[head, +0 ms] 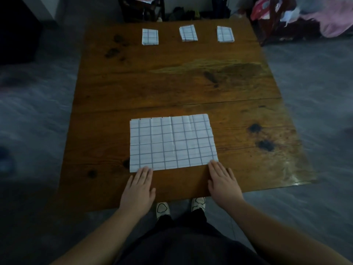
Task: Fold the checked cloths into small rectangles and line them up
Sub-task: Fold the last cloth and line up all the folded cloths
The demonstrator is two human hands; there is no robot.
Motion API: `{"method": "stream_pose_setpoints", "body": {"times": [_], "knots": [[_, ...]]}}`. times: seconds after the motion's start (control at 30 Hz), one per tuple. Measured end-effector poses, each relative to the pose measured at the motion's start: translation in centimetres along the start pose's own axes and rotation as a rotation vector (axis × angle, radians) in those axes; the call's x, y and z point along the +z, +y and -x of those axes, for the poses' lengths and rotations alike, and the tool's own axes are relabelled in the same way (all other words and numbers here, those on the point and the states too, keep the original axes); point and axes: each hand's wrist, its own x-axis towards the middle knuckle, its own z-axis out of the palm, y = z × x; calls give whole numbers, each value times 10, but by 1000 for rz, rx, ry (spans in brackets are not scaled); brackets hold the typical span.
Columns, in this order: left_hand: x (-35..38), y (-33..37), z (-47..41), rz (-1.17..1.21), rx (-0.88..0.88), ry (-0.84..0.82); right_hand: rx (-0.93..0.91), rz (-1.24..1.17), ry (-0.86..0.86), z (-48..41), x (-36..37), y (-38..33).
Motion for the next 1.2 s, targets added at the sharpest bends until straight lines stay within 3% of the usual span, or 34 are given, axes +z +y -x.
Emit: {"method": "stream_pose_setpoints", "body": {"times": [0.13,0.23,0.3,0.5,0.73,1.03,1.2], "knots": [[-1,-17,8,56,-100,16,78,-122,28,0,-6,10],[-6,-13,7,108,-125,51,174,-329,165,-8,-17,0],[-12,-1,6,112,-88,88,229,-471,217,-18,-27,-9],[-31,51,-17,185,117,135,456,-752,139,-52,-46,-31],[-27,80,-39,154,169,27,689,-848,92,-76,-47,-38],[-21,77,-38,165,184,46,629,-669,48,-74,-40,-51],[-21,74,-37,226,188,78,620,-754,18,-71,-44,-51]]}}
